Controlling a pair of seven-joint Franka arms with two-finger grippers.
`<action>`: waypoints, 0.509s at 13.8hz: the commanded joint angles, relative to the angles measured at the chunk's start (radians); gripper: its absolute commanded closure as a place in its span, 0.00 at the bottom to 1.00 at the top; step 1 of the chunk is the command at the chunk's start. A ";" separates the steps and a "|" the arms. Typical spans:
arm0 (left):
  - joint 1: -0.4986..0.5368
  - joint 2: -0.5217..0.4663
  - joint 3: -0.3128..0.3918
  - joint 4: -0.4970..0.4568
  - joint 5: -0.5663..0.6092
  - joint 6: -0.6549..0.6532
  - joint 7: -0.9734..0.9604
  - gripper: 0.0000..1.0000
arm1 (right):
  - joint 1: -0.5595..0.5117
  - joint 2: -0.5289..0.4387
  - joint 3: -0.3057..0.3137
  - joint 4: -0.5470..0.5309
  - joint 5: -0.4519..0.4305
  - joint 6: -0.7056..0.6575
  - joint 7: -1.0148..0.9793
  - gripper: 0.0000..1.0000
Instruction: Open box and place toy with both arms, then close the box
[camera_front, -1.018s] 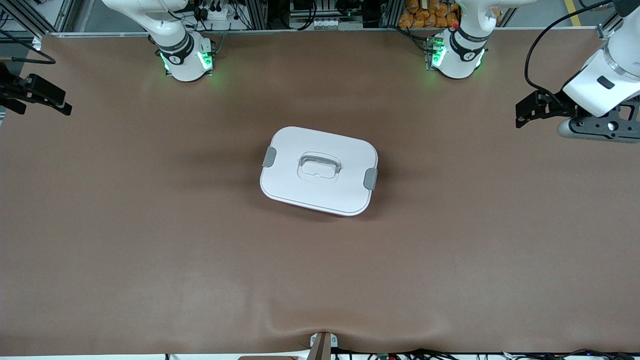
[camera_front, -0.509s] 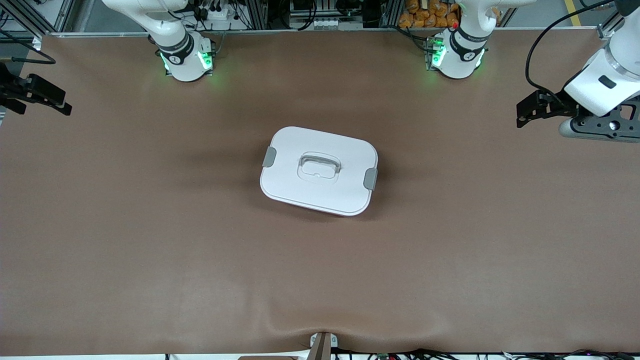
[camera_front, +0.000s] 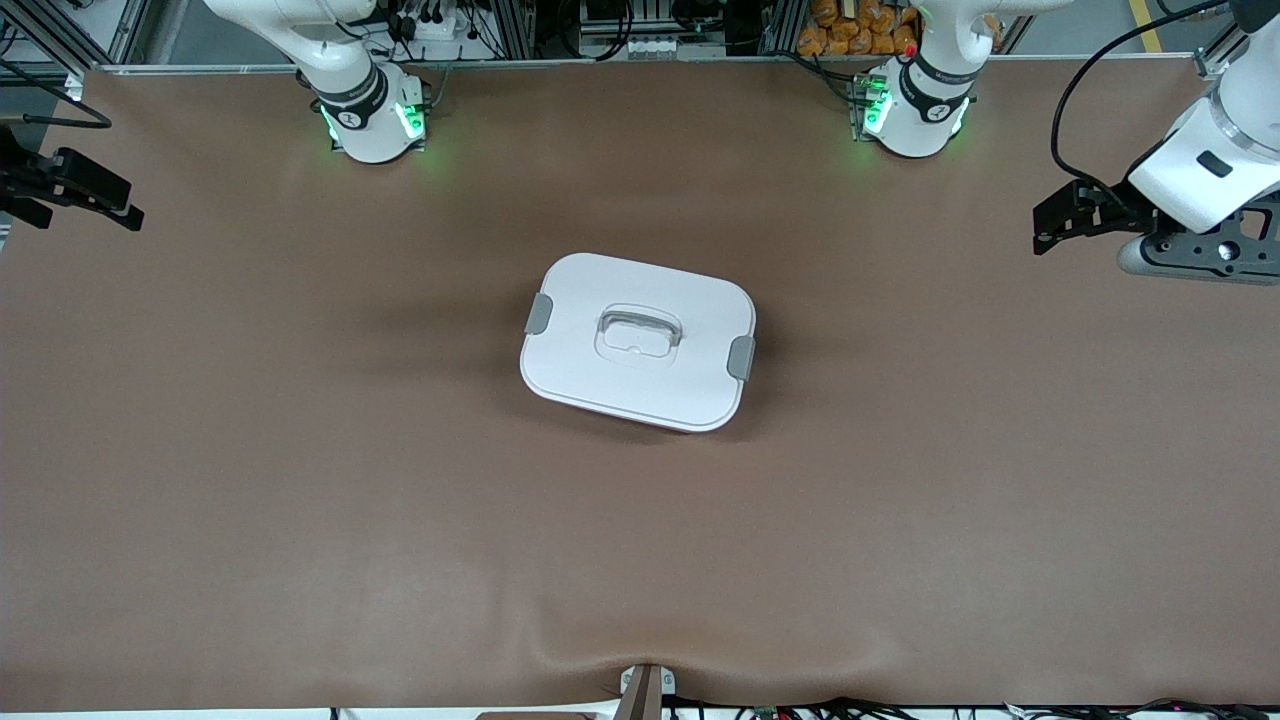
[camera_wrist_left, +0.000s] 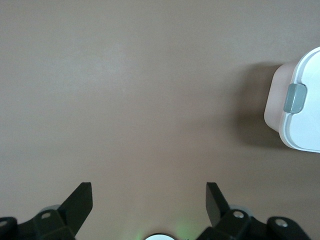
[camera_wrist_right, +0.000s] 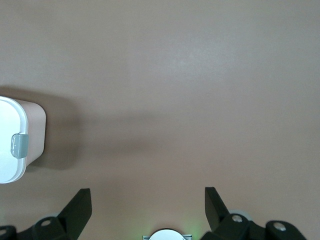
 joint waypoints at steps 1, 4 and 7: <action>0.007 -0.011 -0.004 -0.003 0.003 -0.013 -0.005 0.00 | 0.001 0.004 -0.003 0.012 0.000 -0.009 0.012 0.00; 0.007 -0.005 0.006 -0.004 0.003 -0.013 -0.004 0.00 | 0.001 0.004 -0.003 0.012 0.000 -0.009 0.012 0.00; 0.007 -0.007 0.006 -0.007 0.003 -0.013 -0.005 0.00 | -0.001 0.004 -0.003 0.012 0.000 -0.009 0.012 0.00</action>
